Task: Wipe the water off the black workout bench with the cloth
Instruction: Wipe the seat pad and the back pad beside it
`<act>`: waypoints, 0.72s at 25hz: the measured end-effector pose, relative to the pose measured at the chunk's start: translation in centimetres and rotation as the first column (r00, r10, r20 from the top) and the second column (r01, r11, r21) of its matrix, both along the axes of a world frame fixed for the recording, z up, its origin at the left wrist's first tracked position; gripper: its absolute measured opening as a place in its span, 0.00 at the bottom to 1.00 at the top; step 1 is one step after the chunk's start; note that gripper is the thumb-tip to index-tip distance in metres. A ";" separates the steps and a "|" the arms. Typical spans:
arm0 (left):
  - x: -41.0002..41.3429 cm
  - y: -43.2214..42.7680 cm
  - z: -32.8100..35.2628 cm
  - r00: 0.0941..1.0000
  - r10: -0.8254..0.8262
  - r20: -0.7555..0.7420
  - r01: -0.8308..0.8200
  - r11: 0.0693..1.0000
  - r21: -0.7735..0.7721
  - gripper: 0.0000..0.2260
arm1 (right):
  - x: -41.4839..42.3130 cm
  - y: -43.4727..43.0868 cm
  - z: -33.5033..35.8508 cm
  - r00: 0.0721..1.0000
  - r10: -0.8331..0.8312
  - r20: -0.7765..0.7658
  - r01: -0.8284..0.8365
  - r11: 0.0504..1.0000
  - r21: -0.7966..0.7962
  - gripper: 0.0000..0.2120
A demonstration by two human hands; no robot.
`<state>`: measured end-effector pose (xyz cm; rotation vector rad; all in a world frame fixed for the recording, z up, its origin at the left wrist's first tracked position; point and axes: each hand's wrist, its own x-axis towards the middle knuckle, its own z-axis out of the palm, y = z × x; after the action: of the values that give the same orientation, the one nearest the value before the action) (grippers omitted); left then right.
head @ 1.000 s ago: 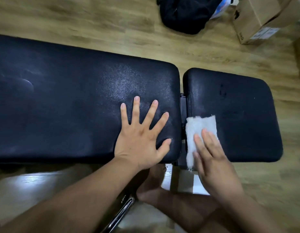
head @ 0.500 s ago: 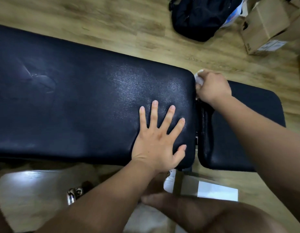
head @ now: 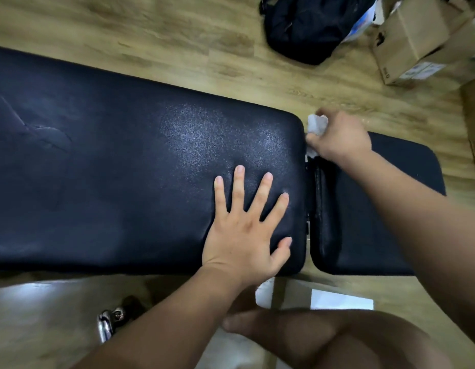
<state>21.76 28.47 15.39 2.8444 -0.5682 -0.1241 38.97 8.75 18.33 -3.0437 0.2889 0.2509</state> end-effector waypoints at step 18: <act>-0.2 -0.2 0.2 1.000 -0.006 0.003 0.006 0.997 0.077 0.32 | 3.6 -6.5 0.7 0.960 -0.226 -0.164 0.240 0.968 0.068 0.22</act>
<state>21.59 28.27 15.54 2.9176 -0.5853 -0.1462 42.57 2.30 19.02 -2.8722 0.6245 0.4713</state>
